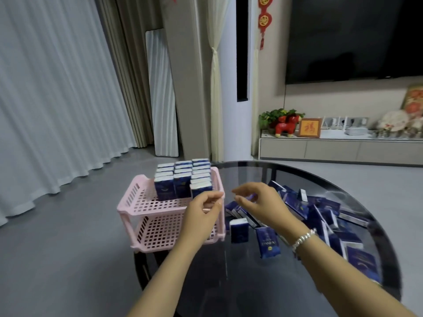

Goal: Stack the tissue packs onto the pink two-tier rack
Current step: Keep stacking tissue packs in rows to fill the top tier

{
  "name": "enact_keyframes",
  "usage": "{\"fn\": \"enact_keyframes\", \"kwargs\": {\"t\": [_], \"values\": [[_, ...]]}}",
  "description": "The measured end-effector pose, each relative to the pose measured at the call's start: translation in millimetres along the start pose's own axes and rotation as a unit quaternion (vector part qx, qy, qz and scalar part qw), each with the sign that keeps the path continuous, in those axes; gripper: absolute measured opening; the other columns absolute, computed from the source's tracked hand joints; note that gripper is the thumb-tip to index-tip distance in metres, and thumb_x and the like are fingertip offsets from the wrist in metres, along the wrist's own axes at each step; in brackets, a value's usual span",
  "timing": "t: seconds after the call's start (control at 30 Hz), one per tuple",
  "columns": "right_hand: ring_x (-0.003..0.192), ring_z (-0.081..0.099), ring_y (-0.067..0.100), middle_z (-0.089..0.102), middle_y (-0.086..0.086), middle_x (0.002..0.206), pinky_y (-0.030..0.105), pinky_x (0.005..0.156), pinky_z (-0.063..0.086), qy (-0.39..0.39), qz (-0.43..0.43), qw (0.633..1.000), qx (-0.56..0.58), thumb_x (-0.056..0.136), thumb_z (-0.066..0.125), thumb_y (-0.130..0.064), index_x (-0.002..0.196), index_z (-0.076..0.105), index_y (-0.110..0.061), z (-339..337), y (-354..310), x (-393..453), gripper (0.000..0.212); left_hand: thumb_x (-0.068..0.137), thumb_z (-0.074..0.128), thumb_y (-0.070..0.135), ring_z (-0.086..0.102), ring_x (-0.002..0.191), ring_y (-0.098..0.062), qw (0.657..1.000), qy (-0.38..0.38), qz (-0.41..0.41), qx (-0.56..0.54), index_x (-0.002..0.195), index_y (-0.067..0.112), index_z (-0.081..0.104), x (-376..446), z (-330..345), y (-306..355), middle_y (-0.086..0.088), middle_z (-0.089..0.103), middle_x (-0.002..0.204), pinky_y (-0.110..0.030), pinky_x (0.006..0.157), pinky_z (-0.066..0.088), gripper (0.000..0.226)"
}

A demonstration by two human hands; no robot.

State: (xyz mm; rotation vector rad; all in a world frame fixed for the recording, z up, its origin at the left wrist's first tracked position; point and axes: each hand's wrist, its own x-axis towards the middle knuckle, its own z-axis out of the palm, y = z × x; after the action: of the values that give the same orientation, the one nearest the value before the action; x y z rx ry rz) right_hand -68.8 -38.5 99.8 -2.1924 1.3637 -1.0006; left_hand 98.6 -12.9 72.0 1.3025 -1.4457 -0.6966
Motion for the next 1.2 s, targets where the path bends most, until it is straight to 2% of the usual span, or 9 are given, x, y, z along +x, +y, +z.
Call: {"fn": "enact_keyframes", "kwargs": {"t": [0.17, 0.23, 0.37, 0.53, 0.63, 0.77, 0.93, 1.07, 1.2], "values": [[0.078, 0.057, -0.006, 0.067, -0.014, 0.093, 0.007, 0.067, 0.044, -0.004, 0.064, 0.998, 0.016, 0.088, 0.062, -0.027, 0.108, 0.068, -0.022, 7, 48, -19, 0.022, 0.092, 0.059, 0.012, 0.062, 0.082, -0.009, 0.999, -0.027, -0.038, -0.009, 0.096, 0.031, 0.063, 0, 46, -23, 0.003, 0.069, 0.099, -0.019, 0.072, 0.050, 0.020], [0.074, 0.056, -0.005, 0.066, -0.012, 0.092, 0.006, 0.066, 0.043, -0.011, 0.087, 0.996, 0.012, 0.087, 0.063, -0.027, 0.109, 0.068, -0.020, 13, 65, -23, 0.024, 0.092, 0.058, 0.010, 0.064, 0.077, -0.011, 0.998, -0.024, -0.061, -0.004, 0.098, 0.029, 0.063, 3, 62, -38, -0.003, 0.069, 0.103, -0.016, 0.068, 0.048, 0.020], [0.089, 0.058, 0.007, 0.065, -0.003, 0.111, 0.018, 0.082, 0.046, -0.028, 0.144, 0.989, -0.015, 0.089, 0.061, -0.023, 0.118, 0.063, -0.018, 28, 93, -27, 0.030, 0.093, 0.057, 0.010, 0.067, 0.071, -0.007, 0.996, 0.007, -0.087, 0.028, 0.122, 0.015, 0.062, 7, 78, -67, 0.005, 0.059, 0.119, -0.009, 0.061, 0.048, 0.030], [0.116, 0.051, 0.016, 0.044, -0.003, 0.133, 0.026, 0.101, 0.041, -0.066, 0.165, 0.983, -0.054, 0.089, 0.061, -0.018, 0.136, 0.046, -0.015, 48, 115, -33, 0.050, 0.093, 0.057, 0.012, 0.069, 0.087, -0.018, 0.995, 0.019, -0.036, 0.094, 0.127, 0.017, 0.061, 12, 90, -87, 0.015, 0.054, 0.127, -0.022, 0.074, 0.058, 0.035], [0.118, 0.051, 0.018, 0.040, -0.005, 0.135, 0.032, 0.097, 0.045, -0.072, 0.161, 0.981, -0.084, 0.087, 0.063, -0.020, 0.137, 0.044, -0.017, 54, 119, -36, 0.054, 0.091, 0.061, 0.015, 0.067, 0.099, -0.029, 0.988, -0.004, -0.026, 0.150, 0.130, 0.016, 0.059, 11, 94, -98, 0.007, 0.055, 0.136, -0.043, 0.088, 0.055, 0.039], [0.105, 0.057, 0.020, 0.046, -0.004, 0.124, 0.037, 0.082, 0.050, -0.068, 0.173, 0.975, -0.125, 0.084, 0.065, -0.025, 0.122, 0.053, -0.021, 54, 116, -39, 0.040, 0.089, 0.064, 0.015, 0.067, 0.088, -0.024, 0.985, -0.016, -0.026, 0.172, 0.128, 0.015, 0.059, 9, 97, -103, 0.004, 0.056, 0.121, -0.038, 0.087, 0.054, 0.040], [0.096, 0.059, 0.020, 0.060, -0.003, 0.109, 0.033, 0.073, 0.049, -0.040, 0.206, 0.969, -0.132, 0.081, 0.067, -0.033, 0.106, 0.052, -0.025, 49, 110, -44, 0.030, 0.084, 0.069, 0.016, 0.067, 0.081, -0.026, 0.994, 0.020, -0.064, 0.090, 0.102, 0.023, 0.067, -2, 93, -104, 0.007, 0.062, 0.097, -0.031, 0.066, 0.056, 0.019], [0.105, 0.059, 0.019, 0.060, -0.003, 0.117, 0.031, 0.077, 0.048, -0.028, 0.247, 0.966, -0.068, 0.082, 0.067, -0.040, 0.117, 0.055, -0.030, 44, 109, -56, 0.038, 0.085, 0.070, 0.023, 0.067, 0.083, -0.015, 0.986, 0.057, -0.156, -0.026, 0.090, 0.026, 0.063, -21, 83, -96, 0.001, 0.070, 0.094, -0.022, 0.070, 0.050, 0.009], [0.118, 0.054, 0.018, 0.060, 0.001, 0.125, 0.031, 0.089, 0.046, -0.017, 0.276, 0.959, 0.055, 0.087, 0.061, -0.038, 0.128, 0.052, -0.029, 43, 109, -72, 0.043, 0.089, 0.065, 0.020, 0.061, 0.073, -0.008, 0.973, 0.093, -0.191, -0.088, 0.102, 0.019, 0.060, -41, 76, -88, 0.003, 0.066, 0.090, -0.022, 0.061, 0.049, 0.014]]}}
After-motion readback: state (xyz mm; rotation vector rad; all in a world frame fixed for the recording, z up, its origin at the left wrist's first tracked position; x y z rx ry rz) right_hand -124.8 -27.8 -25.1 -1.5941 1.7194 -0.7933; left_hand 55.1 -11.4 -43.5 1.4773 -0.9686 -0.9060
